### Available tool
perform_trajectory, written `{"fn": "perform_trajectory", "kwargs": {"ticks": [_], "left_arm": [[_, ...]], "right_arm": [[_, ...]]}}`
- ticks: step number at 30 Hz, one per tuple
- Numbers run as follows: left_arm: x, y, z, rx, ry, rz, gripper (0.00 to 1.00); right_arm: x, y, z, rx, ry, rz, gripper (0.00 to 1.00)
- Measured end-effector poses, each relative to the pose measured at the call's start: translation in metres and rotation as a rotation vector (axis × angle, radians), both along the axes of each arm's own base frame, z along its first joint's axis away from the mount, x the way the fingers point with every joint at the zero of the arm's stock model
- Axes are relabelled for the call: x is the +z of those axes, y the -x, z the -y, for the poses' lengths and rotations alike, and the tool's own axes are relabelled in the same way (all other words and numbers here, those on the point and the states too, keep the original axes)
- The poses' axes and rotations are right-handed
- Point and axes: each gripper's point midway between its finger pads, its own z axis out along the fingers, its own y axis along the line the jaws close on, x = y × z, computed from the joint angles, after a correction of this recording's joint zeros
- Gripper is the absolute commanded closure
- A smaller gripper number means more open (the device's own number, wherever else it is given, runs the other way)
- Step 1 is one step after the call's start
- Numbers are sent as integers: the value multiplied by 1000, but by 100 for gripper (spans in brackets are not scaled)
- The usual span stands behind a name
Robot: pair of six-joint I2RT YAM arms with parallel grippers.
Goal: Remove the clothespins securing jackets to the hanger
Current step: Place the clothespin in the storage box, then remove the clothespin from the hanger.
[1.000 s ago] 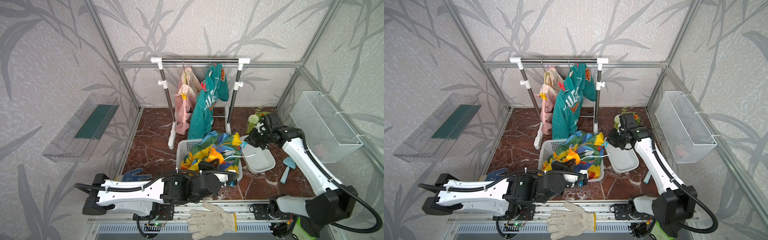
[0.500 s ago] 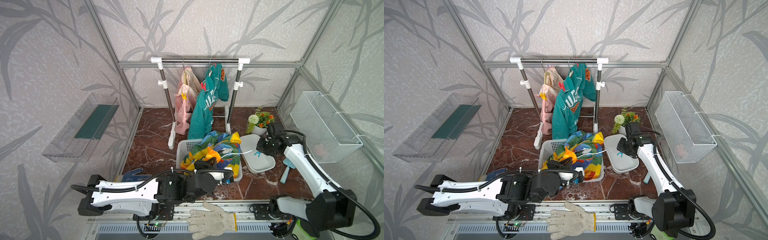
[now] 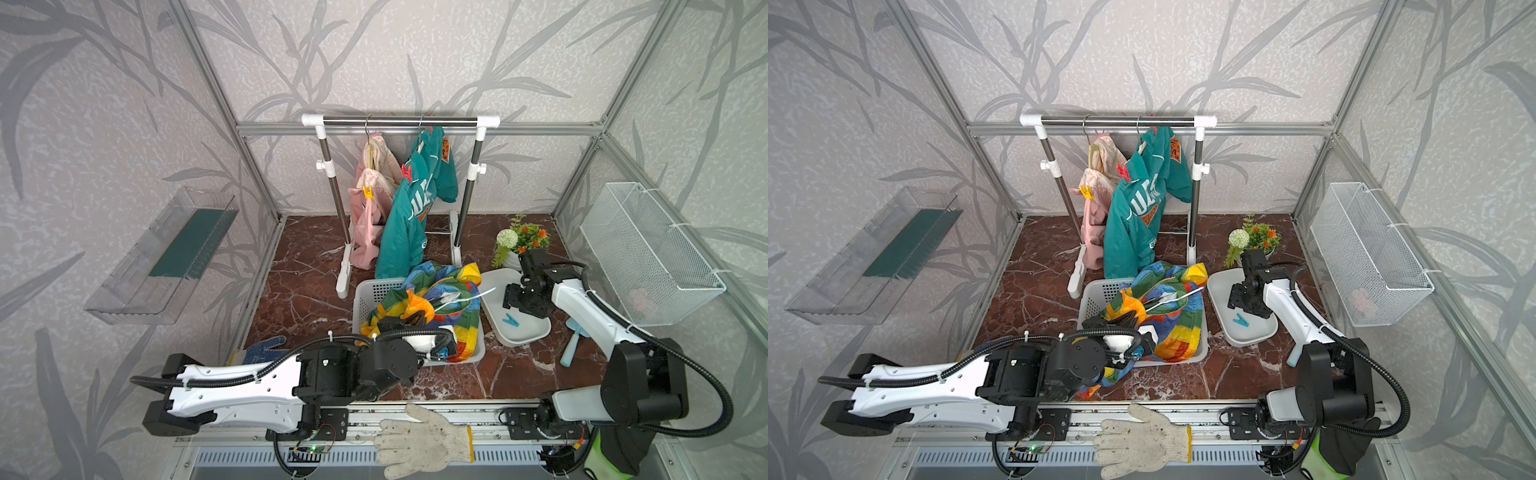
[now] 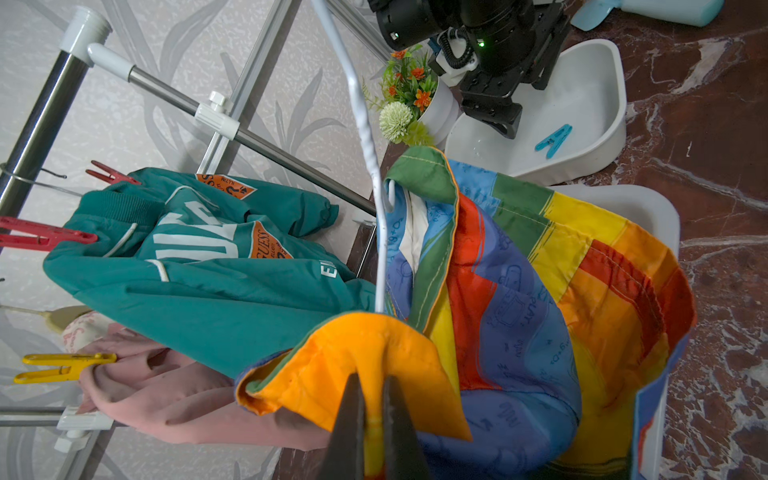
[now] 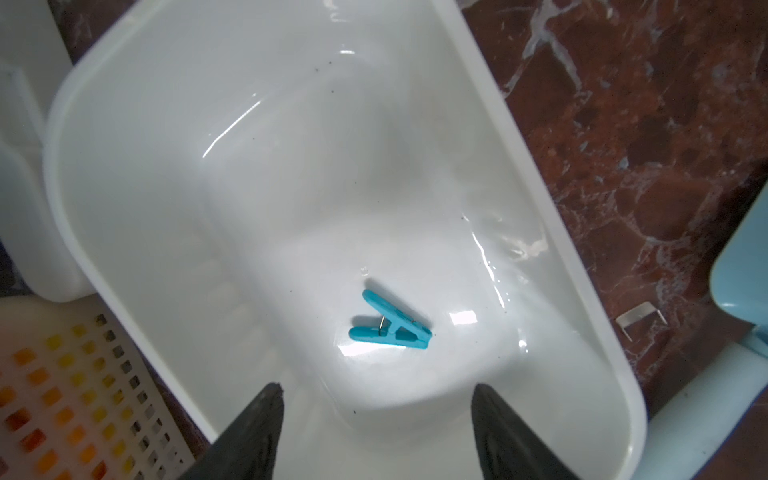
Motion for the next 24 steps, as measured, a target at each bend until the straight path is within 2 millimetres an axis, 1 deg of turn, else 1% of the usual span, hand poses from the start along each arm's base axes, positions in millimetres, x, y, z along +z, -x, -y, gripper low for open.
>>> {"fn": "perform_trajectory", "kwargs": {"ticks": [2, 4, 7, 9, 10, 12, 16, 19, 22, 24], "left_arm": [[5, -5, -6, 17, 40, -17, 100], [8, -10, -12, 37, 75, -35, 100], [8, -19, -17, 62, 120, -73, 100], [8, -23, -18, 70, 146, -99, 100], [8, -24, -18, 73, 156, -109, 100], [10, -28, -19, 83, 182, -126, 100], [20, -34, -17, 102, 241, -158, 100], [23, -36, -16, 105, 274, -181, 100], [22, -39, -17, 110, 300, -209, 100], [22, -41, -18, 115, 316, -228, 100]], "right_arm": [[10, -3, -2, 21, -8, 39, 22], [26, -5, -8, 55, -28, 106, 21], [65, -11, -25, 150, -71, 268, 20], [96, -13, -46, 256, -99, 400, 19], [108, -12, -55, 302, -110, 449, 19], [137, -9, -79, 416, -130, 556, 19], [186, -1, -121, 608, -164, 716, 19], [204, 6, -145, 734, -171, 792, 19], [211, 13, -161, 842, -172, 834, 19], [215, 16, -167, 893, -171, 861, 19]]}}
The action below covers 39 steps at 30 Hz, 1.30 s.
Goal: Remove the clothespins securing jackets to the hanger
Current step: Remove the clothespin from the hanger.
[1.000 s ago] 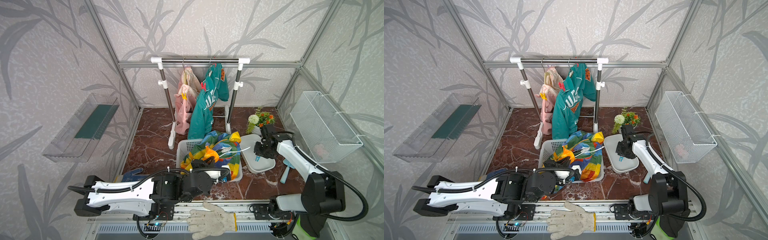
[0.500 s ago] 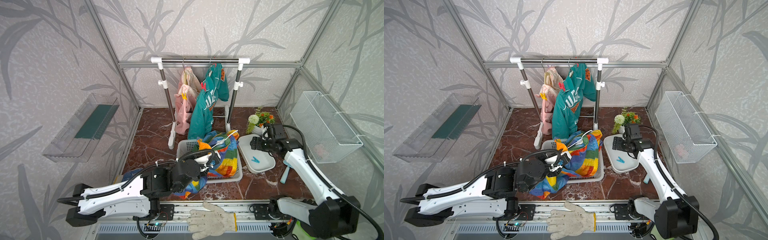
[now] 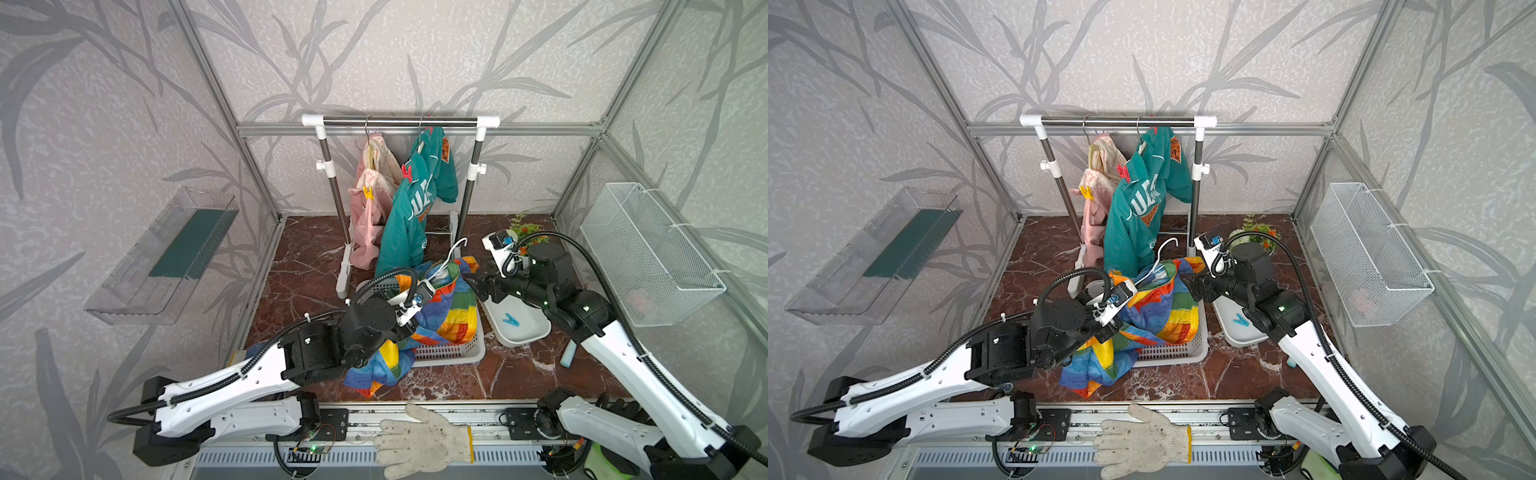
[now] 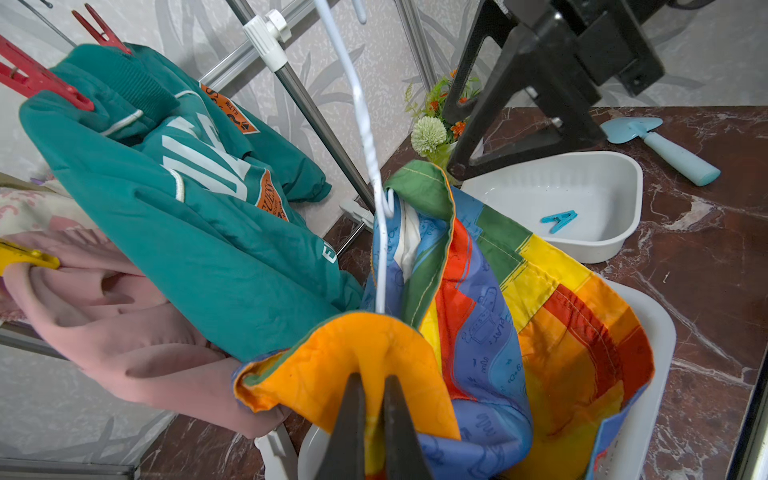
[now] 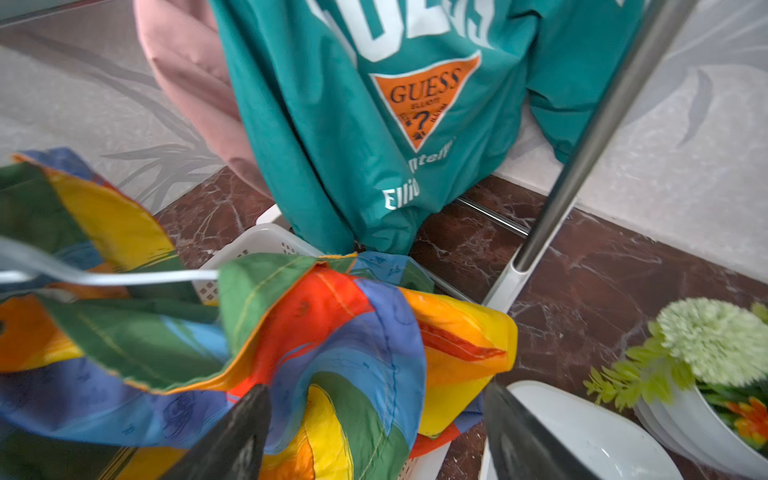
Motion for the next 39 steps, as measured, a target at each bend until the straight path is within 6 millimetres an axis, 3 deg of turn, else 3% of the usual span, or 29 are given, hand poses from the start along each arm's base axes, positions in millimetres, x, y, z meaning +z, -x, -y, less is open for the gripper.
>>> {"fn": "perform_trajectory", "kwargs": {"ticks": [5, 13, 24, 34, 39], "left_arm": [[3, -4, -1, 6, 44, -44, 100], [9, -3, 12, -31, 99, -110, 100], [7, -1, 18, -49, 134, -162, 100], [10, -7, 17, -20, 146, -147, 100], [2, -11, 24, -16, 128, -156, 100]], "right_arm": [[17, 6, -12, 86, -13, 90, 19], [31, 27, -53, 237, 24, 229, 20], [41, 17, -58, 218, 36, 316, 23], [42, 18, -57, 198, -7, 267, 22], [53, 19, -61, 195, -67, 229, 23]]}}
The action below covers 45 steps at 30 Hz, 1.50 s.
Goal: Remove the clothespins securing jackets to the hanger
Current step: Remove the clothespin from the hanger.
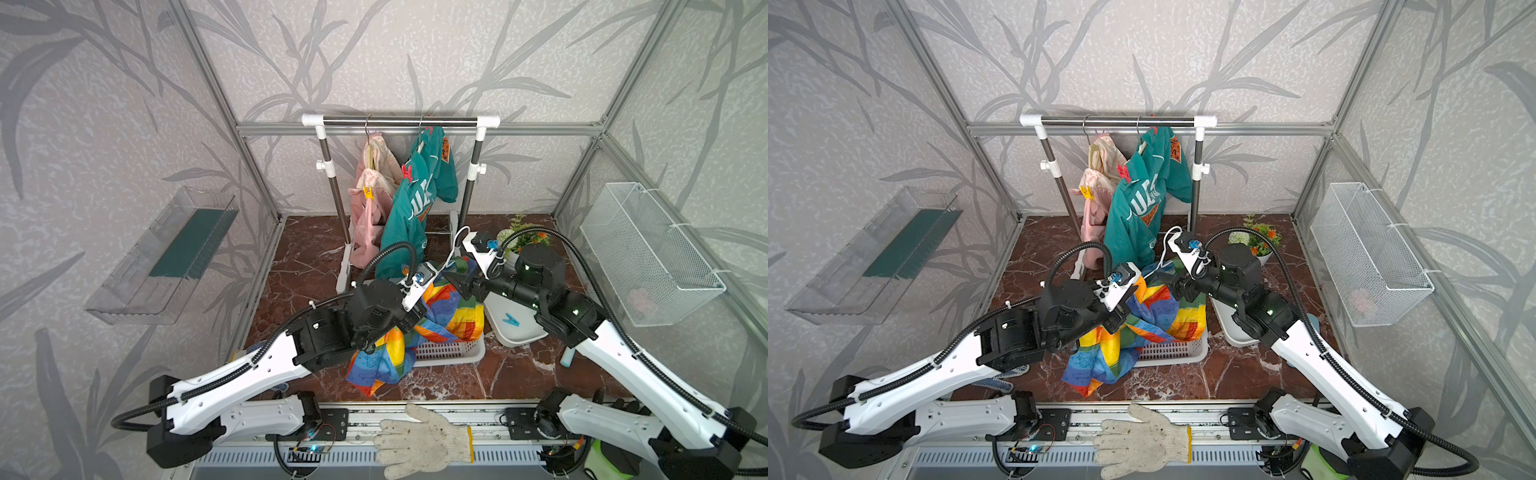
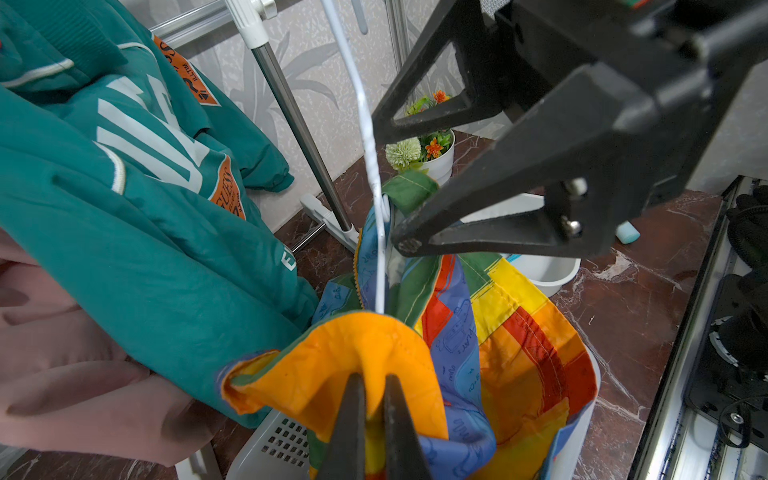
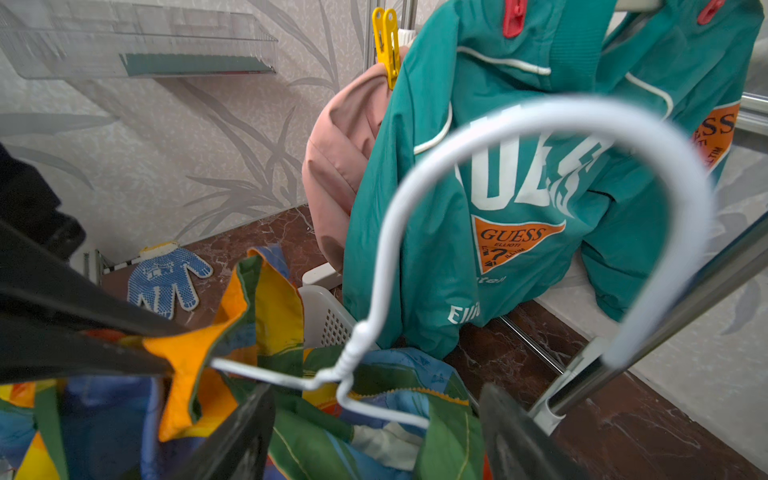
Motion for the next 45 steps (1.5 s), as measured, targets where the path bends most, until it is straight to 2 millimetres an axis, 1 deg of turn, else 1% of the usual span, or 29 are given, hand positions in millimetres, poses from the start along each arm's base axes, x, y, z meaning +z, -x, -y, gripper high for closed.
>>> {"fn": "perform_trajectory", "kwargs": {"ticks": [4, 8, 13, 16, 19, 22, 23, 24, 25, 26, 27, 28, 29, 31, 34, 36, 38, 41, 45], "left_arm": [[-2, -2, 3, 1, -1, 0, 100], [2, -1, 6, -11, 16, 2, 100], [2, -1, 9, -18, 24, 3, 100], [1, -2, 11, -15, 19, 2, 100], [1, -4, 12, -11, 22, 5, 100], [2, -4, 12, -8, 27, 8, 100], [4, -5, 12, -7, 34, 11, 100], [5, -5, 12, -5, 39, 13, 94], [6, -5, 11, -5, 44, 15, 85], [8, -5, 10, -2, 51, 14, 81], [11, -4, 9, 0, 65, 15, 73], [16, -3, 7, -1, 81, 20, 57], [20, -1, 5, -1, 99, 22, 48], [35, 4, -4, -9, 139, 41, 38], [55, 13, -20, -15, 194, 71, 35], [64, 18, -30, -13, 216, 87, 34], [68, 22, -40, -11, 222, 95, 34], [62, 26, -49, -16, 181, 96, 35], [36, 30, -53, -37, 48, 67, 42]], "right_arm": [[10, -1, -3, 2, -46, -26, 24], [9, -8, -10, -8, -67, -74, 33], [-5, -19, -22, -6, -85, -161, 61], [-9, -22, -25, -13, -100, -191, 76], [-8, -23, -26, -20, -121, -215, 87], [-2, -25, -27, -24, -140, -225, 94], [-1, -25, -27, -26, -143, -225, 95], [1, -26, -28, -26, -144, -224, 96], [2, -27, -29, -25, -145, -225, 97], [3, -28, -29, -26, -145, -226, 97], [3, -28, -30, -26, -144, -229, 98], [2, -29, -31, -27, -140, -234, 98], [0, -30, -32, -27, -137, -239, 98], [-4, -33, -33, -34, -127, -249, 98], [-11, -36, -34, -44, -104, -268, 99], [-14, -37, -34, -50, -94, -271, 98], [-16, -38, -33, -55, -85, -274, 99], [-18, -38, -32, -60, -71, -278, 99], [-13, -43, -33, -71, -55, -281, 99]]}}
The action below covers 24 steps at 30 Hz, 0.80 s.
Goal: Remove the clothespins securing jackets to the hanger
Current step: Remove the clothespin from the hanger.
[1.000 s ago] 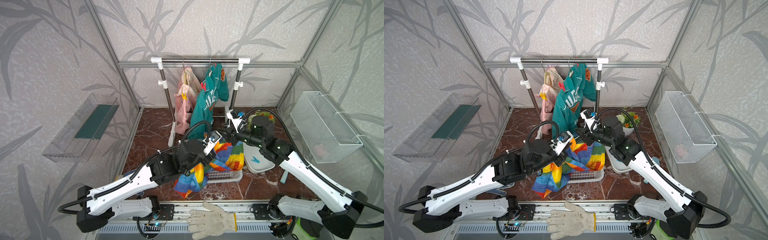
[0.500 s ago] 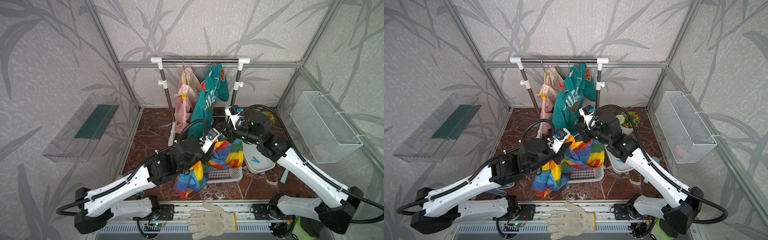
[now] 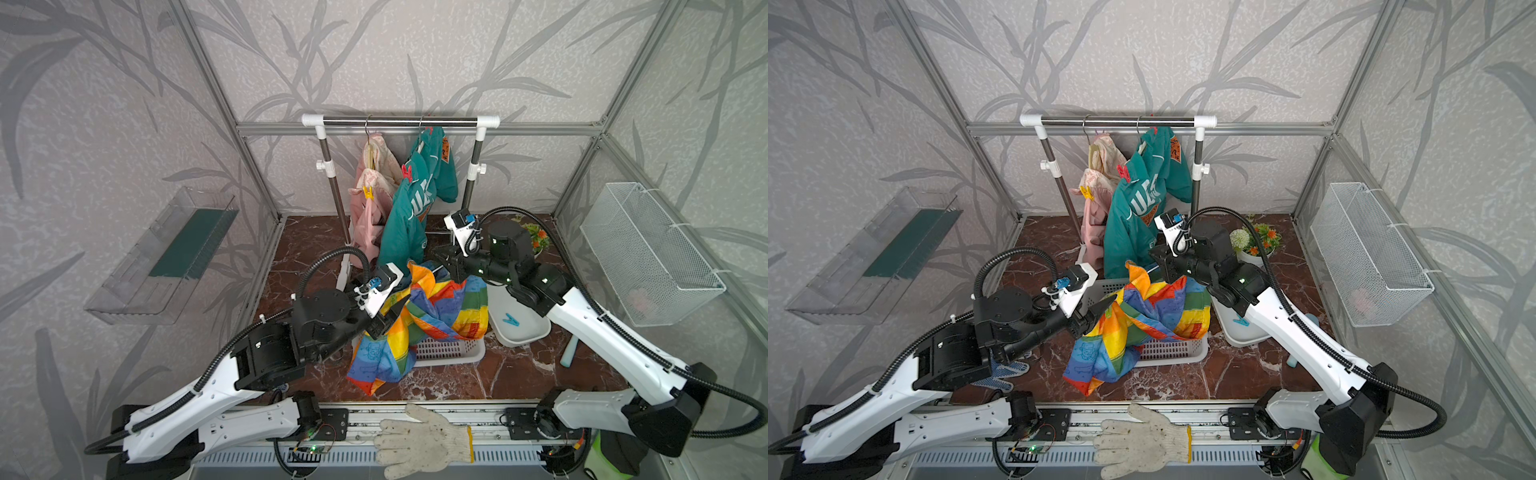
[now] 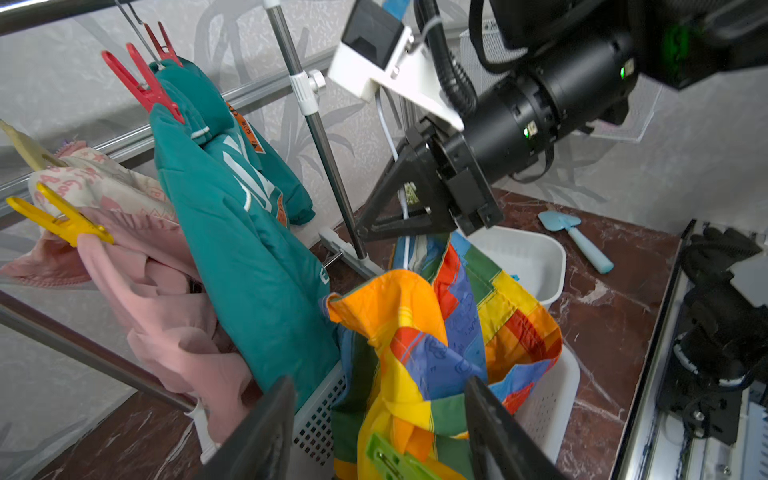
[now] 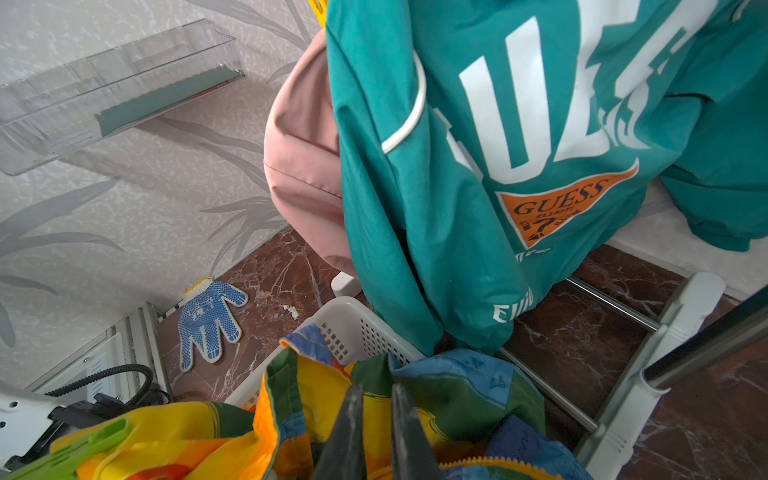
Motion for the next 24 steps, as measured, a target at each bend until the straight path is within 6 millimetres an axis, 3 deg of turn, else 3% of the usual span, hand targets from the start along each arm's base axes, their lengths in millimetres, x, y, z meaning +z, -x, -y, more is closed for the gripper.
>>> {"fn": "perform_trajectory", "kwargs": {"ticks": [3, 6, 10, 15, 24], "left_arm": [[-25, 2, -1, -19, -116, -37, 49], [-45, 6, 0, -47, -200, -74, 50], [-41, 15, -6, -79, -198, -62, 54], [-37, 19, -12, -97, -220, -43, 66], [-66, 10, 5, -126, -377, -65, 69]], "right_arm": [[3, -3, 0, -6, 13, 0, 98], [3, -5, 0, -11, 25, -1, 99], [-6, -8, 0, -20, 50, -16, 99], [-14, -10, 0, -22, 69, -32, 99], [-15, -11, 0, -26, 84, -40, 99]]}}
